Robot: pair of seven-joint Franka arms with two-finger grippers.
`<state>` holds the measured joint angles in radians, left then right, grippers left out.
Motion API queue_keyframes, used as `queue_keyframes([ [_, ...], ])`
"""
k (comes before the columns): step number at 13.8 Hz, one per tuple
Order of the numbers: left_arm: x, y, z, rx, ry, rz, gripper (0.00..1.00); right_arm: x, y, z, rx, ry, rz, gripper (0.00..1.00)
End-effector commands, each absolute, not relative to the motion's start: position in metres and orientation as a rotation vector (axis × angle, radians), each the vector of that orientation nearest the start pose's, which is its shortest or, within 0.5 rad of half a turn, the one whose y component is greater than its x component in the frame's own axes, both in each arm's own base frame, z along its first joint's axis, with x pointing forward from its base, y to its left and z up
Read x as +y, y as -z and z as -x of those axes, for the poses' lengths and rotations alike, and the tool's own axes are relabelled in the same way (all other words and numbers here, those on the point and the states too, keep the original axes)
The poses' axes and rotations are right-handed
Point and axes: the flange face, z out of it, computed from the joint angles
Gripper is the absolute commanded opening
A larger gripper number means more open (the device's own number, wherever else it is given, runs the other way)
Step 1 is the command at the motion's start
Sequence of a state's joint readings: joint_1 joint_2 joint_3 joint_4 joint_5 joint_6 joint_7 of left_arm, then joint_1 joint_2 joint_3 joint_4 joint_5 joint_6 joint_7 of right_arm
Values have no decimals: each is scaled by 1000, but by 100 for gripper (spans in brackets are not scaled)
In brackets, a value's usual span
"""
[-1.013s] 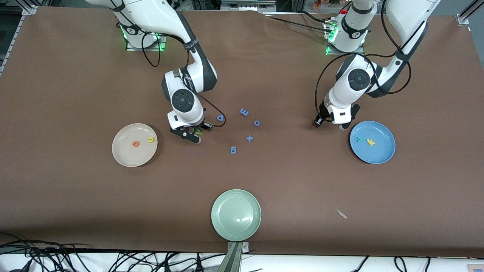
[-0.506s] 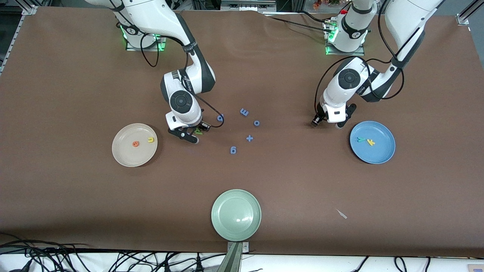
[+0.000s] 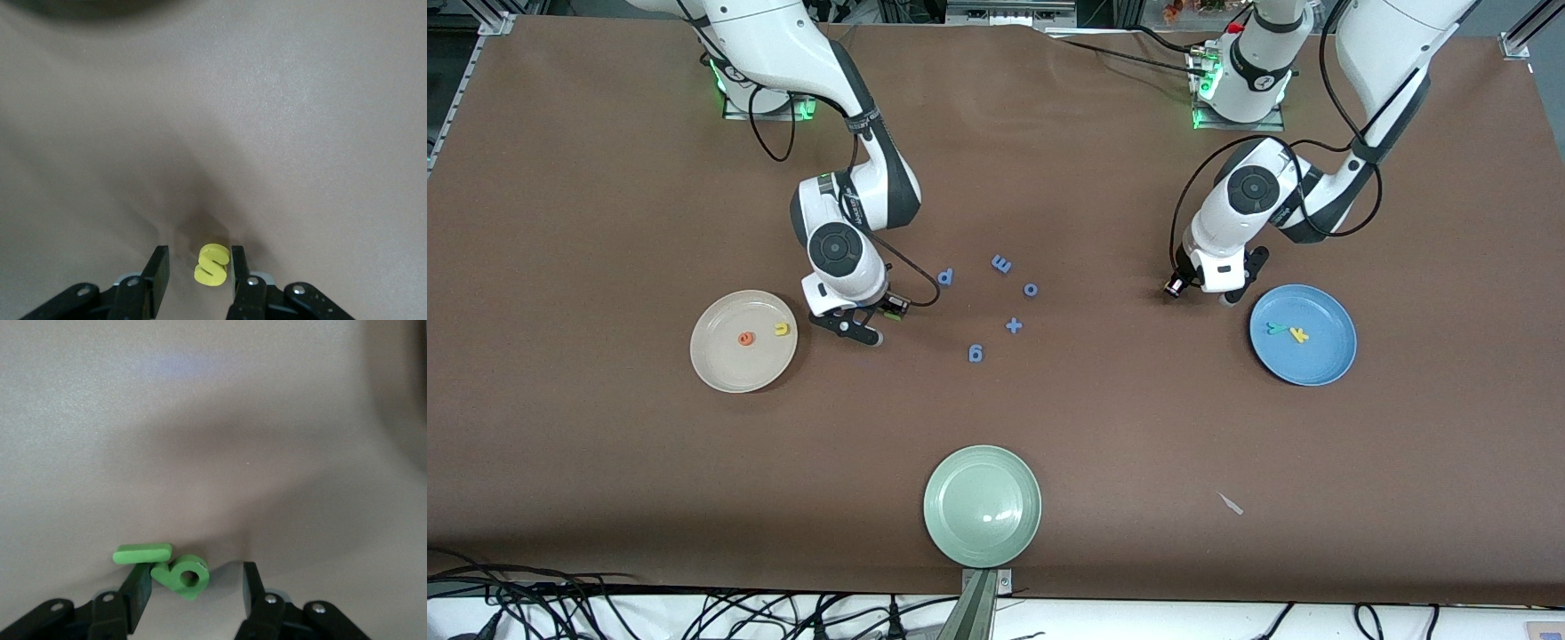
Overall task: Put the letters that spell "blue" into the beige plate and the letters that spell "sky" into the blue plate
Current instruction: 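Grasp the yellow s with the left gripper while the right gripper grasps the green b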
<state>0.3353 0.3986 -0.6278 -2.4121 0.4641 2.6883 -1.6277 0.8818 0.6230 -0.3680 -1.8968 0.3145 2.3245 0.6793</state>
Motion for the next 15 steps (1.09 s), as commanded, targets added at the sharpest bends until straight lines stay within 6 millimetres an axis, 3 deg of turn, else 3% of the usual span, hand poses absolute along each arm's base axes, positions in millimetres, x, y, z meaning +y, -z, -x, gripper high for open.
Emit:
queue_keyframes([
  [1,-172,-182,-463,-1452,-10,2818,45,312,-176,-529,542,-176,3155,63],
  [7,-177,-182,-462,-1440,-11,2825,44,312,-176,-528,541,-175,3156,43],
  [15,-180,-178,-464,-1440,-29,2829,42,308,-184,-531,513,-175,3154,35],
])
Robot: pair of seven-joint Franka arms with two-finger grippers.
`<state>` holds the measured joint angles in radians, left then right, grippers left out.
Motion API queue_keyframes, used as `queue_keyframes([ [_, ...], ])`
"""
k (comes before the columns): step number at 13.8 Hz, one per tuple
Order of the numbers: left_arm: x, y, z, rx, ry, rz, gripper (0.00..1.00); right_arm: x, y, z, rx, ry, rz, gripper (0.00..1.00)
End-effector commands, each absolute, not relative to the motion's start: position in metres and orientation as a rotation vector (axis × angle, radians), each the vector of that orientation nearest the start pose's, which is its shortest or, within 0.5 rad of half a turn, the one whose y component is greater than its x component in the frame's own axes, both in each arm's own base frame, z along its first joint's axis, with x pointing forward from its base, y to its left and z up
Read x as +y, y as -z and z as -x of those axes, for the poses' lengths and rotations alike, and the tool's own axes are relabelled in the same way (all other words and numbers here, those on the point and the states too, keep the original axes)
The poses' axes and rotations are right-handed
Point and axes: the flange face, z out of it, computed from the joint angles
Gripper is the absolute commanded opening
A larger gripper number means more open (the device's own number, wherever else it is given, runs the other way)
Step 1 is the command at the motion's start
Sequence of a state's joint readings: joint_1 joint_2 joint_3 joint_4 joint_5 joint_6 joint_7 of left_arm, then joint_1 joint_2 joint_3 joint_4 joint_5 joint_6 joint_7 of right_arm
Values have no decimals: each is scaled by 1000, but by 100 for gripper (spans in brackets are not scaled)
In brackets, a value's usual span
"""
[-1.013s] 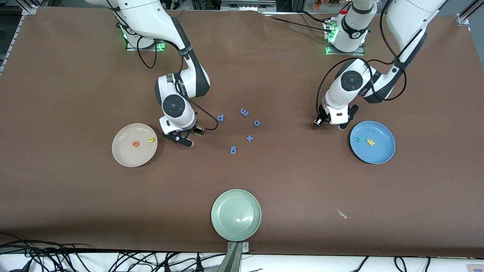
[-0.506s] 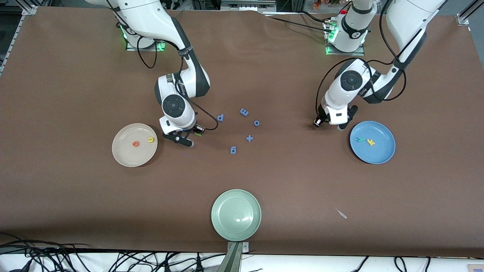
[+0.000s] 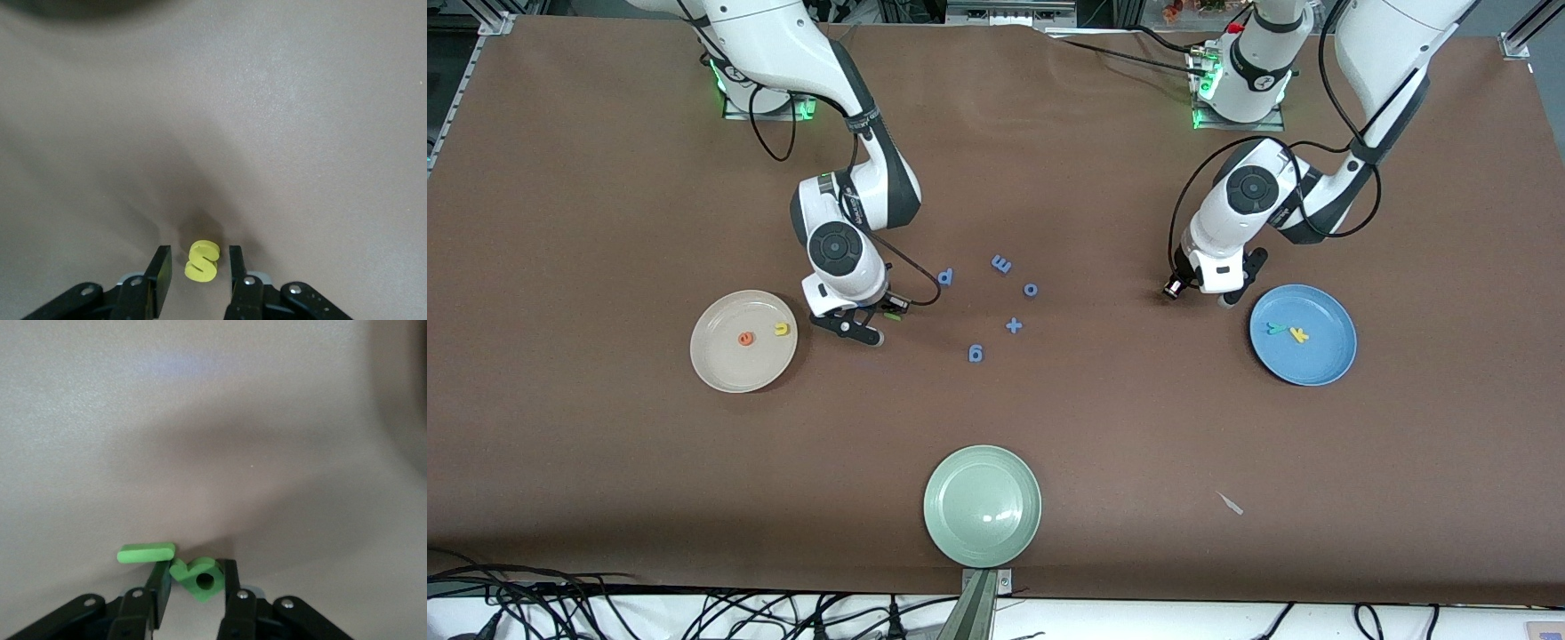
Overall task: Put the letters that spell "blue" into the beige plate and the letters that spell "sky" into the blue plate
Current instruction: 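Grasp the yellow s with the left gripper while the right gripper grasps the green b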
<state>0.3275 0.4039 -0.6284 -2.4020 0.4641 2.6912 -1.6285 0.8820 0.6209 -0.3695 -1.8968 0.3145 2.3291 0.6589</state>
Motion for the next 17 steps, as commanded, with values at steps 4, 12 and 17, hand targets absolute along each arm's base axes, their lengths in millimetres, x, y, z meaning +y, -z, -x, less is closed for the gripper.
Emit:
queue_keyframes([
  [4,-182,-178,-466,-1442,-27,2832,42,308,-189,-532,509,-169,3149,34],
  [12,-181,-174,-464,-1442,-42,2828,31,200,-260,-590,212,-278,3215,34],
  [17,-181,-175,-465,-1449,-39,2825,20,121,-264,-608,47,-281,3204,42],
])
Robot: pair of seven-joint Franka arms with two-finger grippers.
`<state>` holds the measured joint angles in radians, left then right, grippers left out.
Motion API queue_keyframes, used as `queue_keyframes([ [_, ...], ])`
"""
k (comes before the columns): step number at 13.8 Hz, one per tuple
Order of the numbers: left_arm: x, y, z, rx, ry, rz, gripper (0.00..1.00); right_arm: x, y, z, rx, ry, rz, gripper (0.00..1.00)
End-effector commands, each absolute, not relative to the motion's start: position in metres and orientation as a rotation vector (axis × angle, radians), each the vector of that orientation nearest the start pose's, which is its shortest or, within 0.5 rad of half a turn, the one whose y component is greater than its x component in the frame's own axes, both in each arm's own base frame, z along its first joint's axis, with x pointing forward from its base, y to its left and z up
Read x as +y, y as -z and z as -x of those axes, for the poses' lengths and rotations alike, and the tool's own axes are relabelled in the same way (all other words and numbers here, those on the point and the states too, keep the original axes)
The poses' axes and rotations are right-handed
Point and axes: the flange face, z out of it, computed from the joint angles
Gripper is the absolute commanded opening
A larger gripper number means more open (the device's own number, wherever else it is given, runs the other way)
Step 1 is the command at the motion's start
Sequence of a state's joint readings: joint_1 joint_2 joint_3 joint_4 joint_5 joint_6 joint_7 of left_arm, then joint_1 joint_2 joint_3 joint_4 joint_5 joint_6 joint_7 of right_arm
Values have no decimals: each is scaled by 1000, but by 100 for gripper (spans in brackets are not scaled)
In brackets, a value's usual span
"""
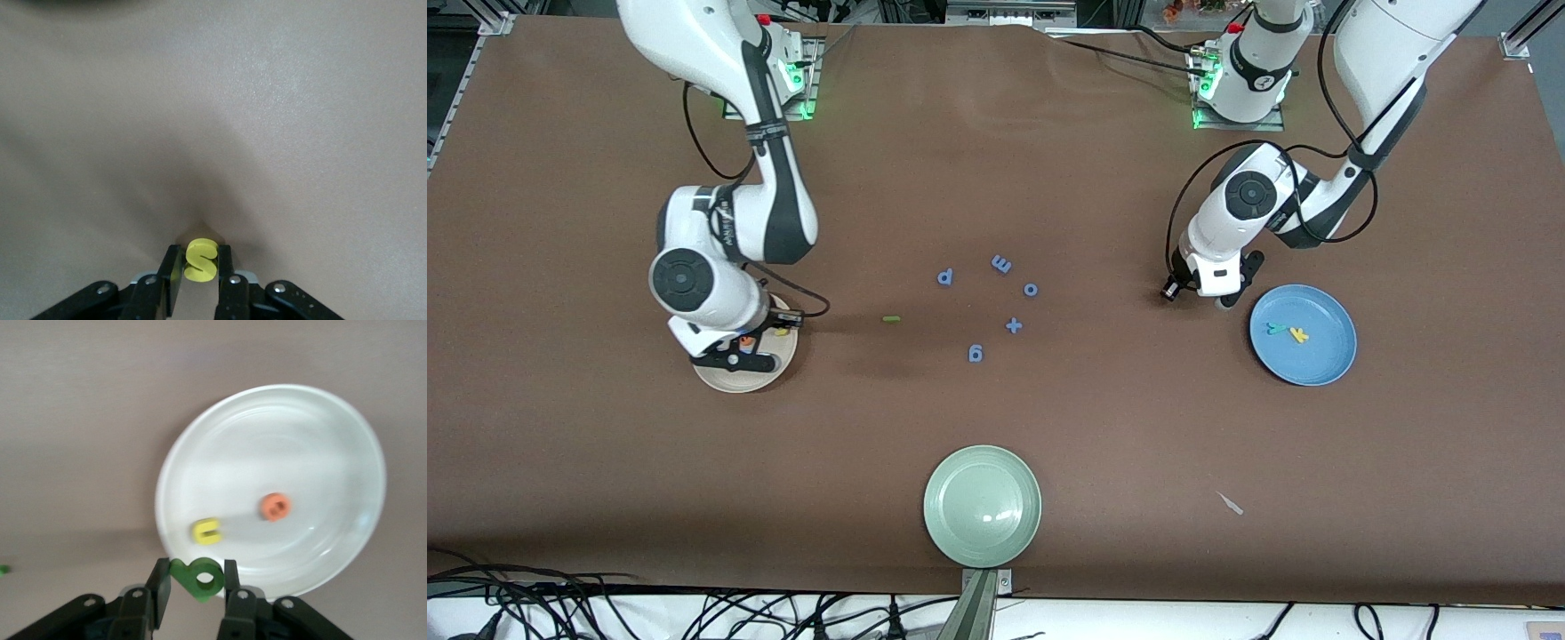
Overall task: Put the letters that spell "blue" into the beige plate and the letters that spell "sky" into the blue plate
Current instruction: 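Place the b on the beige plate while the left gripper carries the s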
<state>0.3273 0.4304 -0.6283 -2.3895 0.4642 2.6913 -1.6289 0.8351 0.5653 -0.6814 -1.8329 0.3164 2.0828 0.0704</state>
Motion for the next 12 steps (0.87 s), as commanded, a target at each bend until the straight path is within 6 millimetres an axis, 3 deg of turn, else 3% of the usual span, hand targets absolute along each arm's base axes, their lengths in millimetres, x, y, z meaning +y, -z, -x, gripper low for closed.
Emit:
queue_keyframes([
  [1,-180,-174,-465,-1446,-41,2825,13,121,-264,-608,54,-282,3194,58],
  [2,-180,-174,-465,-1446,-40,2824,6,121,-264,-608,58,-282,3193,68],
  [3,-175,-179,-470,-1456,-22,2824,6,122,-266,-609,65,-278,3193,74],
  [6,-167,-200,-500,-1466,21,2769,6,135,-269,-608,95,-275,3188,74],
  [8,-152,-218,-524,-1475,22,2699,6,169,-275,-608,184,-244,3169,74],
  [9,-135,-223,-535,-1471,16,2684,6,187,-275,-608,263,-235,3134,74],
  [12,-60,-236,-560,-1468,22,2708,6,226,-264,-602,426,-246,3026,74],
])
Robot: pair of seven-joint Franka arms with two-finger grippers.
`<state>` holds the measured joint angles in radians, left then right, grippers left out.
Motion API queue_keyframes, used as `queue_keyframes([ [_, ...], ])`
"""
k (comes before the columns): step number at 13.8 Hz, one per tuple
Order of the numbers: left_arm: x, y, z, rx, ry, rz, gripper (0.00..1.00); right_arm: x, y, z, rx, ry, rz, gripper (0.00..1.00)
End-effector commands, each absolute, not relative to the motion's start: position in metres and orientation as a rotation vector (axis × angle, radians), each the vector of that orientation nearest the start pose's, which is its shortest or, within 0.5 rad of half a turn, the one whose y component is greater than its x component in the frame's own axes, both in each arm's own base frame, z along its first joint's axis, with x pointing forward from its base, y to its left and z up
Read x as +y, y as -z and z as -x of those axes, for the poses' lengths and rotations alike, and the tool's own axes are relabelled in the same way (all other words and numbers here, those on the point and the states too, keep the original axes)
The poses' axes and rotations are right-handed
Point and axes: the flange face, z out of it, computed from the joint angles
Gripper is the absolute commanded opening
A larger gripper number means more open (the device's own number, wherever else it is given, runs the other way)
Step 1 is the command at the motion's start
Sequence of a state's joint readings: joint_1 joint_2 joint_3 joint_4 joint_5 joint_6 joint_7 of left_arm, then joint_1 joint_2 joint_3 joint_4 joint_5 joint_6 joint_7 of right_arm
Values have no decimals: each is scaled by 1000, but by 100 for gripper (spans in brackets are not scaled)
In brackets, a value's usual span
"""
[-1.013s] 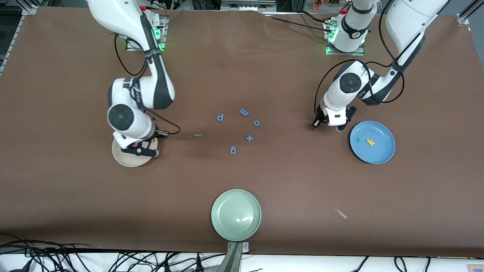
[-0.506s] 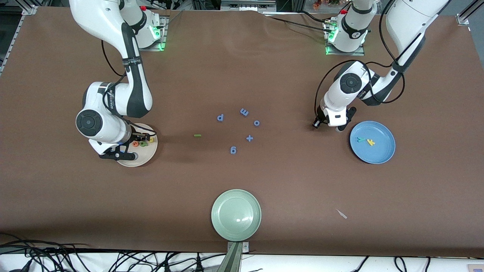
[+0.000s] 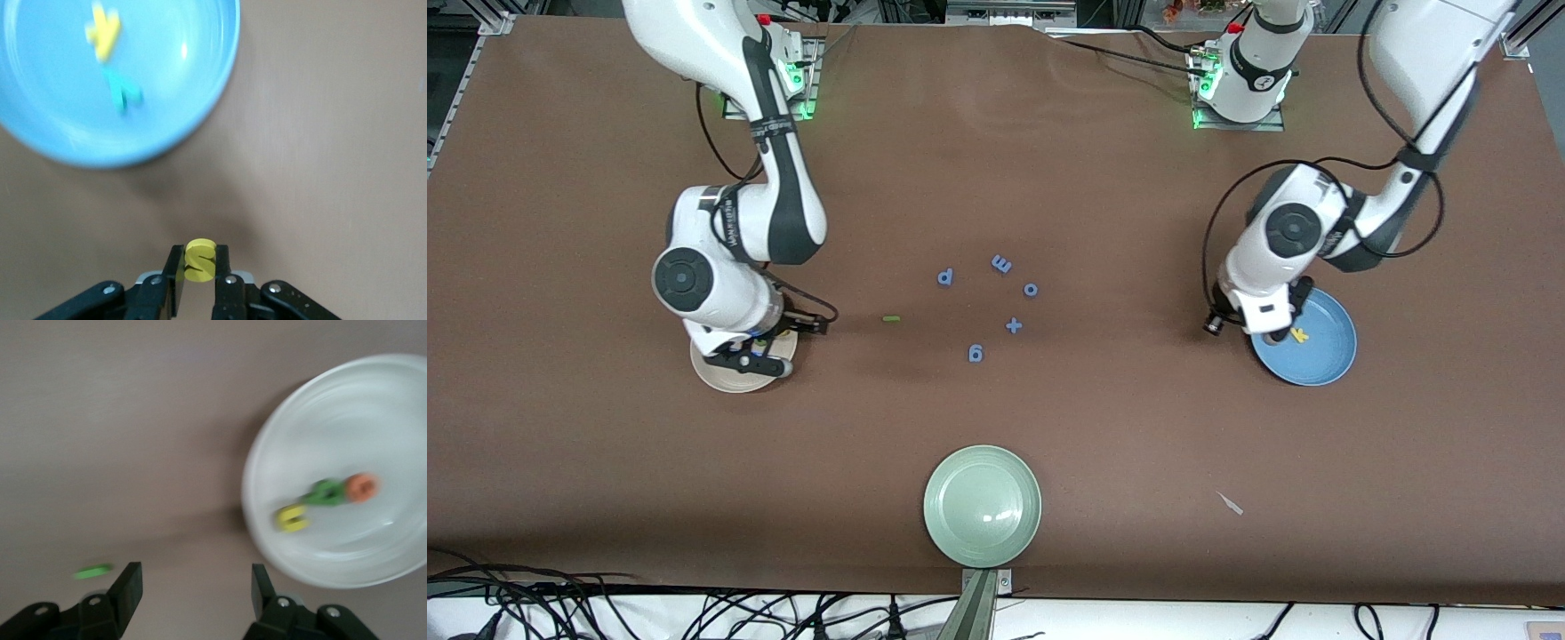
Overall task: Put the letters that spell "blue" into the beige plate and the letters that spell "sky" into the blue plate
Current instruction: 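Place the b on the beige plate while the left gripper carries the s, then release the s on the blue plate while the right gripper grasps the green l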
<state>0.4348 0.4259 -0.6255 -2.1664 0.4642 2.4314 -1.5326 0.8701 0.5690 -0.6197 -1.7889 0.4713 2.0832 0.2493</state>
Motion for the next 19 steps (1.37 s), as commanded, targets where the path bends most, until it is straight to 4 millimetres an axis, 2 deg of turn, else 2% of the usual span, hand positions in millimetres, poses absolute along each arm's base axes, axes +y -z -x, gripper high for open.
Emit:
queue_keyframes([
  [1,-45,-239,-565,-1454,16,2725,6,233,-258,-601,457,-236,3005,74],
  [3,-4,-233,-565,-1390,-10,2755,6,258,-242,-593,500,-198,3007,74],
  [5,7,-227,-559,-1335,-35,2774,8,290,-221,-581,559,-133,3024,74],
  [7,22,-222,-551,-1294,-60,2782,8,307,-205,-574,605,-86,3036,74],
  [9,27,-212,-542,-1248,-99,2790,10,316,-195,-567,630,-84,3046,74],
  [11,45,-209,-535,-1242,-162,2754,10,311,-188,-563,641,-74,3052,74],
  [12,46,-209,-533,-1206,-184,2758,12,307,-185,-561,655,-84,3054,74],
  [13,46,-206,-531,-1195,-197,2760,24,304,-180,-558,665,-99,3058,74],
  [14,46,-204,-531,-1191,-202,2763,44,306,-174,-551,684,-121,3057,74],
  [19,45,-210,-539,-1208,-189,2779,74,317,-172,-543,764,-137,3033,73],
])
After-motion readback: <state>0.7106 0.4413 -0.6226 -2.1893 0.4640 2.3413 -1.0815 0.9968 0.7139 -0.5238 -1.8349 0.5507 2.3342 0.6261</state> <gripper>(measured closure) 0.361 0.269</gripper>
